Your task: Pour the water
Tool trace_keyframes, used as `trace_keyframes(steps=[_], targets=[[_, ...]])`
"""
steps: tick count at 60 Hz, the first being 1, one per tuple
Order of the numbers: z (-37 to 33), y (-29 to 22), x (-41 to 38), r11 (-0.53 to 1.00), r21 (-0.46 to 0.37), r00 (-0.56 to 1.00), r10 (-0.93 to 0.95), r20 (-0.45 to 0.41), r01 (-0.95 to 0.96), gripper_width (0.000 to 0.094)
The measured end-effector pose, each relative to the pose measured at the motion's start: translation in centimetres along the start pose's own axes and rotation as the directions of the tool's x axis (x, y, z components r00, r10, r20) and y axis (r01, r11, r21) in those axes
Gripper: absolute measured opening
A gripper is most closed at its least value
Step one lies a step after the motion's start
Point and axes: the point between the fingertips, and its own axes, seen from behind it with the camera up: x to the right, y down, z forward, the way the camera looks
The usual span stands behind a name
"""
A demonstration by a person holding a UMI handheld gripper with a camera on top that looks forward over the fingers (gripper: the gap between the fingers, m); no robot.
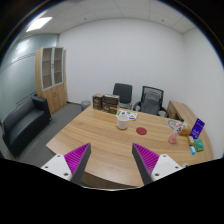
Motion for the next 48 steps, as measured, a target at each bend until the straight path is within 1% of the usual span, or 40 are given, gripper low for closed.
trace_keyframes(steps=[7,12,26,35,43,48], targets=[[0.7,1.6,2.4,0.999,-0.036,0.998,0.021,-0.061,-0.023,0.0857],[1.8,2.9,5.1,0.998,-0.043,0.995,0.042,-0.091,-0.046,0.0857],[4.5,7.5,17.2,0.992,-0.079,0.97,0.082,-0.23,-0.103,0.0855],[8.1,8.8,27.0,0.989,-0.051,0.946,0.121,-0.3,-0.142,0.0863],[13.1,8.2,35.1,0.989,0.011,0.931,0.145,-0.334,-0.15,0.086],[16.6,7.6,39.2,0.986,0.055,0.926,0.168,-0.339,-0.159,0.086]])
